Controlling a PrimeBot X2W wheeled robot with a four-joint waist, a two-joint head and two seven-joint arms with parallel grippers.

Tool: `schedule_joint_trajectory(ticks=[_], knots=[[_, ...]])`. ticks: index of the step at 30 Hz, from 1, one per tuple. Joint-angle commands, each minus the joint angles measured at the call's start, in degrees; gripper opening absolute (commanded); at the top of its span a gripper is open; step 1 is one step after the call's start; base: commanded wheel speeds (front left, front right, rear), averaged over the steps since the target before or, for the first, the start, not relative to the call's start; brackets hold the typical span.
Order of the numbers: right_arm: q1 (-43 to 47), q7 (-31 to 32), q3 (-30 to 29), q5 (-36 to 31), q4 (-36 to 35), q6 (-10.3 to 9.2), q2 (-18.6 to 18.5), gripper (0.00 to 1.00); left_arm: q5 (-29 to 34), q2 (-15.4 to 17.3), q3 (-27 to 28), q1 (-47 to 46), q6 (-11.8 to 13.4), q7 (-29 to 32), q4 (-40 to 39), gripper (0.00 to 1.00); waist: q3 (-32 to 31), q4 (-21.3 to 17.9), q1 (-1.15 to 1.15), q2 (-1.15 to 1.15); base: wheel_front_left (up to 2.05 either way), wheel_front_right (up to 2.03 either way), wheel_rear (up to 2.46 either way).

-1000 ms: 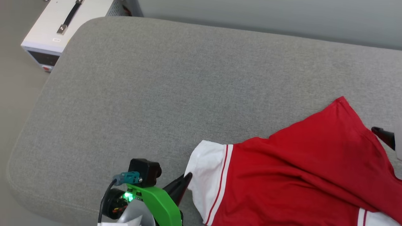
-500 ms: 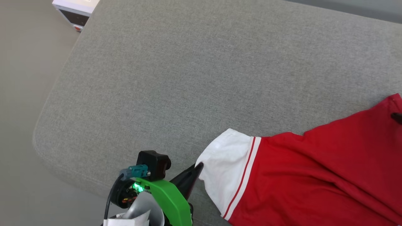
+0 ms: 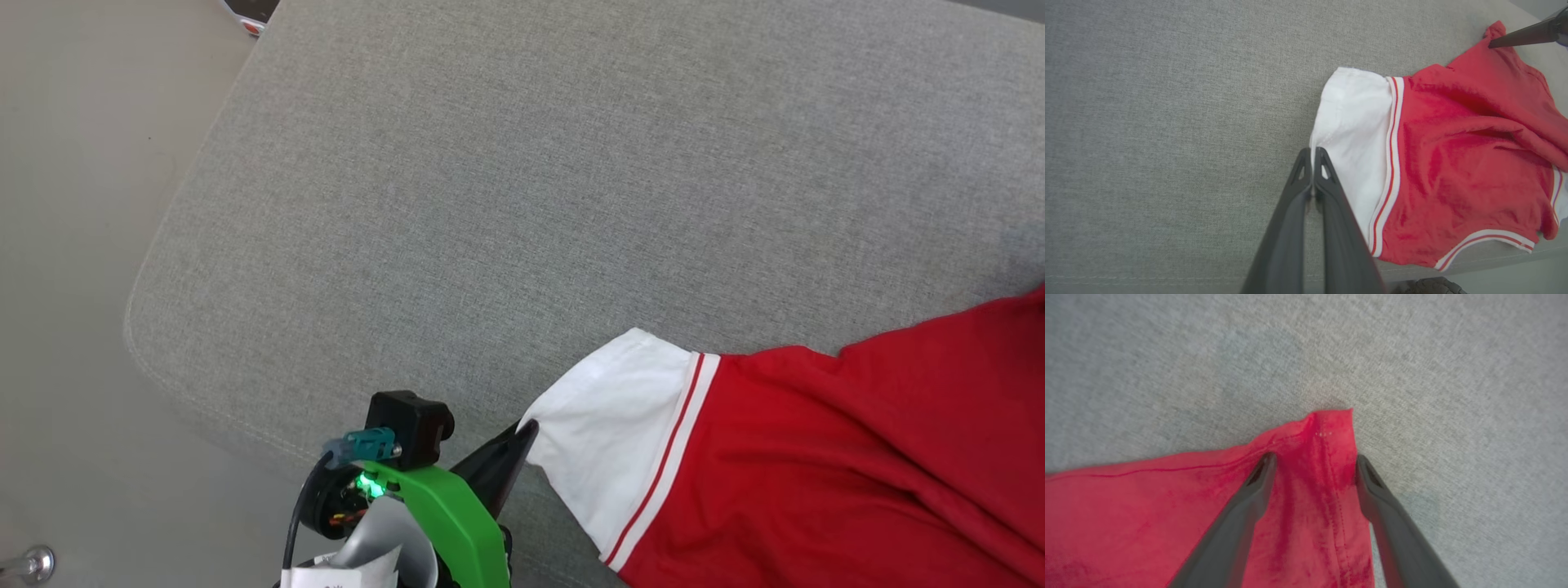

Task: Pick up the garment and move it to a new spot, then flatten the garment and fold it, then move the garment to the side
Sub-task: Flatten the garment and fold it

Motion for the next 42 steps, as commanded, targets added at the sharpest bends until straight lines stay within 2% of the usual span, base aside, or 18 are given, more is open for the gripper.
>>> schedule_joint_trajectory(ticks=[1, 9, 17, 23, 28, 31, 42], knots=[[2.93, 0.87, 2.22, 0.93, 1.2, 0.0, 0.92, 0.0, -0.11, -0.16, 0.15, -1.05, -0.24, -0.58, 0.17, 0.0, -0.03, 0.04, 0.0, 0.0, 0.0, 0.0, 0.0], [3.27, -1.23, 2.45, 2.28, 1.25, 0.0, 0.75, 0.0, -0.34, -0.11, 0.34, -1.27, 0.0, -0.8, 0.9, 0.0, -1.04, -0.43, 0.0, 0.0, 0.0, 0.0, 0.0], [1.58, -9.59, 1.7, 1.58, 2.25, 0.0, 2.43, 0.0, -1.7, 0.11, 1.99, -1.08, -0.04, -2.25, 1.32, 0.0, -5.15, -2.93, 0.0, 0.0, 0.0, 0.0, 0.0], [1.0, -18.44, 1.74, 2.25, 2.78, 0.0, 2.89, 0.0, -2.54, 1.36, 4.78, -1.96, -0.23, -3.73, 1.09, 0.0, -9.83, -6.36, 0.0, 0.0, 0.0, 0.0, 0.0], [1.2, -25.47, 1.99, 3.78, 2.52, 0.0, 2.95, 0.0, -2.0, 2.76, 7.64, -2.87, 0.72, -5.21, 0.09, 0.0, -14.17, -10.01, 0.0, 0.0, 0.0, 0.0, 0.0], [1.79, -29.64, 1.98, 4.18, 1.13, 0.0, 2.61, 0.0, -2.98, 2.3, 10.02, -4.4, 1.35, -6.66, -1.44, 0.0, -16.99, -12.78, 0.0, 0.0, 0.0, 0.0, 0.0], [2.64, -37.13, 0.03, 3.11, -5.64, 0.0, 3.63, 0.0, -1.18, 3.4, 15.11, -10.69, 4.02, -8.21, -4.49, 0.0, -22.0, -19.53, 0.0, 0.0, 0.0, 0.0, 0.0]])
